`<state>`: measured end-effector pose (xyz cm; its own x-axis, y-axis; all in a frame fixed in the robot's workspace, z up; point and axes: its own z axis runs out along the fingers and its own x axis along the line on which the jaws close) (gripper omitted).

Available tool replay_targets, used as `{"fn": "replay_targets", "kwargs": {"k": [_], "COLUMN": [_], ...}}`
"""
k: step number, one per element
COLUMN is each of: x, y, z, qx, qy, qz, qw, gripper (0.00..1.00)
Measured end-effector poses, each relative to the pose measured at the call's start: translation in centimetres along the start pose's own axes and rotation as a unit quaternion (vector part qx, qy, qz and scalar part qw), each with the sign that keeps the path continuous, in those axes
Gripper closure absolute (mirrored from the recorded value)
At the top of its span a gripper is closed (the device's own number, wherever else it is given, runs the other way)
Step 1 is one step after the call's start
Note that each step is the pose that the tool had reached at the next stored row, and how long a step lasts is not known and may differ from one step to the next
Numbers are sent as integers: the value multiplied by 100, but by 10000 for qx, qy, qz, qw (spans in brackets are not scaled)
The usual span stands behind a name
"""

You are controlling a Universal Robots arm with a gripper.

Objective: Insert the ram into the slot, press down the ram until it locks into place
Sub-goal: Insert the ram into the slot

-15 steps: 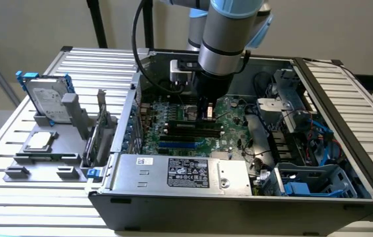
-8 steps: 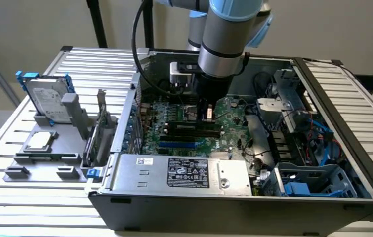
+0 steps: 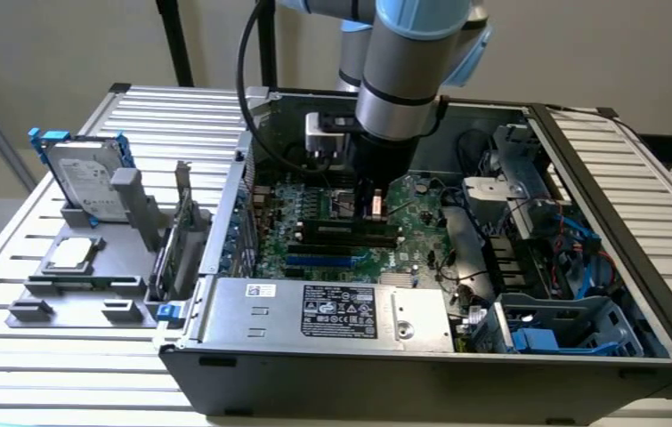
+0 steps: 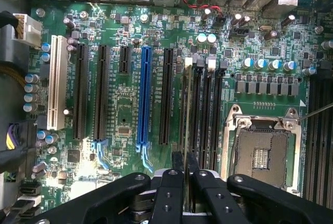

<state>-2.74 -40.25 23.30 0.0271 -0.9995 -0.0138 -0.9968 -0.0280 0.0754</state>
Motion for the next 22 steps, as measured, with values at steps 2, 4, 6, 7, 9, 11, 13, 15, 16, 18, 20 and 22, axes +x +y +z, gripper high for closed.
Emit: {"fn": "replay_targets", "kwargs": {"k": [2, 4, 6, 7, 9, 11, 13, 15, 16, 18, 20, 22], "x": [1, 1, 1, 1, 0, 0, 0, 0, 0, 0, -1, -3], "y": [1, 0, 0, 1, 5, 10, 13, 13, 13, 13, 13, 12], "z": [4, 9, 13, 13, 15, 17, 20, 24, 27, 30, 32, 35], "qx": [14, 33, 48, 50, 52, 54, 55, 55, 56, 55, 56, 56], "qy": [5, 5, 5, 5, 5, 5, 5, 5, 4, 5, 4, 1], "qz": [0, -1, -1, -1, -1, -1, 0, 0, 3, 14, 30, 50], "qw": [10000, 10000, 10000, 10000, 10000, 10000, 10000, 10000, 10000, 10000, 10000, 10000], "gripper": [86, 86, 86, 86, 86, 86, 86, 86, 86, 86, 86, 86]}}
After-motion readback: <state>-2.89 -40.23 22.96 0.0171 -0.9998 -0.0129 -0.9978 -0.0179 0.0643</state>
